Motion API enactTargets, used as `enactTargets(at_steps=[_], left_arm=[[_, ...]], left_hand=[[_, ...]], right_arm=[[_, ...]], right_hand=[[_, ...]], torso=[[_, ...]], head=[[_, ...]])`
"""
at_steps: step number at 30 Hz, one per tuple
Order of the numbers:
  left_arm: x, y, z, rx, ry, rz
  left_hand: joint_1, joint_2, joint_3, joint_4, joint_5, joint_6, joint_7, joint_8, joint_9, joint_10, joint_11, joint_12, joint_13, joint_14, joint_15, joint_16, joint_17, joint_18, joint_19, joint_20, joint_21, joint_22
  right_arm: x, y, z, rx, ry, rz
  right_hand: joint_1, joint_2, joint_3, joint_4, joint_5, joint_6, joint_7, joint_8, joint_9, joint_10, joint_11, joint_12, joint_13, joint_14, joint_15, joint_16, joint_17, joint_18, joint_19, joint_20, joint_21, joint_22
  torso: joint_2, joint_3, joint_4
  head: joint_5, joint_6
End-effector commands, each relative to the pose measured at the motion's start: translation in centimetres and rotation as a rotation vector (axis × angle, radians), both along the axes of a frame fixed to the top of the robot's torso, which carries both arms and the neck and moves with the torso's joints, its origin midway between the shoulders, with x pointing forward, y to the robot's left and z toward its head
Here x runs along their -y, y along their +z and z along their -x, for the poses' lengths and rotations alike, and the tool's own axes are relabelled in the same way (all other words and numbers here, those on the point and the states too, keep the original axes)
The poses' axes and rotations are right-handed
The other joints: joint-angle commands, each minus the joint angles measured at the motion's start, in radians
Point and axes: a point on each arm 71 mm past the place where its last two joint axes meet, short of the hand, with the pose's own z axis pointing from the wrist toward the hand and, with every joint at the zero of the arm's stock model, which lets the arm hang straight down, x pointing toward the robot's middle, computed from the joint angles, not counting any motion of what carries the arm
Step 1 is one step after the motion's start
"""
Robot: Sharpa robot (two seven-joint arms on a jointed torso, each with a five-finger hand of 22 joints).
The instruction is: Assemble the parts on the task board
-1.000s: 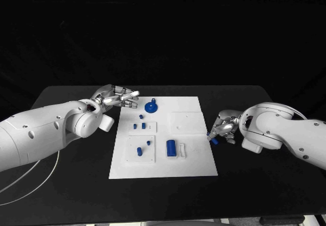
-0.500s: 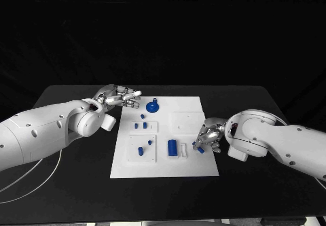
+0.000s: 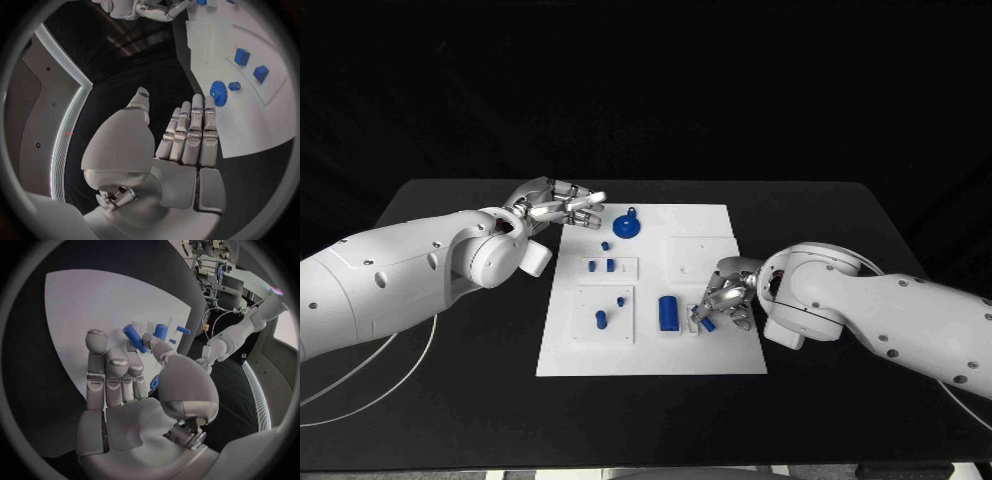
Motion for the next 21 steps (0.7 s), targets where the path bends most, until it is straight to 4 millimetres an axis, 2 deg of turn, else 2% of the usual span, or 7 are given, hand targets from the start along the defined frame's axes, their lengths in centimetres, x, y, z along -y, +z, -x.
enactTargets(at_steps=[1,12,17,21], left_arm=[[0.3,0.1,0.0,0.002,-0.020,0.006],[0.4,0.1,0.1,-0.002,-0.023,0.006],[0.4,0.1,0.1,-0.003,-0.023,0.005],[0.3,0.1,0.1,-0.004,-0.022,0.005]], left_hand=[[-0.003,0.003,-0.003,0.004,-0.001,-0.007,-0.002,-0.002,-0.001,-0.004,0.000,0.002,0.000,-0.004,0.003,-0.001,-0.001,-0.005,-0.002,0.001,0.000,-0.001],[-0.002,0.001,-0.004,0.008,-0.002,-0.006,-0.002,-0.002,-0.001,-0.005,0.000,0.002,0.000,-0.004,0.003,-0.001,-0.003,-0.006,-0.002,0.001,0.000,-0.001],[-0.002,0.001,-0.004,0.008,-0.002,-0.006,-0.002,-0.002,-0.001,-0.005,0.000,0.002,0.000,-0.004,0.003,-0.001,-0.003,-0.006,-0.002,0.001,0.000,-0.001],[-0.002,0.001,-0.004,0.008,-0.002,-0.006,-0.002,-0.002,-0.001,-0.005,0.000,0.002,0.000,-0.004,0.003,-0.001,-0.003,-0.006,-0.002,0.001,0.000,-0.001]], right_arm=[[0.2,-0.1,-0.2,0.014,-0.046,0.050],[-0.3,-0.6,0.0,-0.013,-0.015,0.061],[-0.3,-1.1,0.2,-0.039,0.006,0.079],[-0.4,-1.3,0.2,-0.049,0.013,0.085]], right_hand=[[-0.001,0.000,-0.008,0.017,-0.013,0.002,-0.006,0.001,-0.005,0.012,-0.007,-0.001,0.001,0.001,-0.008,0.001,0.000,-0.014,0.042,-0.007,-0.001,-0.002],[-0.012,-0.013,-0.032,0.098,-0.103,0.002,-0.010,0.001,-0.016,0.013,-0.007,-0.003,-0.001,0.001,-0.008,0.000,-0.001,-0.016,0.041,-0.008,-0.003,-0.006],[-0.009,-0.015,-0.036,0.114,-0.119,0.002,-0.010,0.001,-0.019,0.012,-0.007,-0.004,-0.002,0.001,-0.008,-0.001,-0.002,-0.016,0.040,-0.007,-0.007,-0.009],[-0.005,-0.018,-0.043,0.129,-0.129,0.003,-0.010,0.001,-0.023,0.012,-0.007,-0.005,-0.003,0.000,-0.008,-0.002,-0.002,-0.016,0.040,-0.007,-0.012,-0.011]], torso=[[0.000,-0.0005,-0.0013],[0.000,-0.0014,-0.0005],[0.000,-0.0002,-0.0008],[0.000,-0.0010,-0.0011]], head=[[0.001,-0.001],[0.006,-0.003],[0.008,-0.005],[0.009,-0.005]])
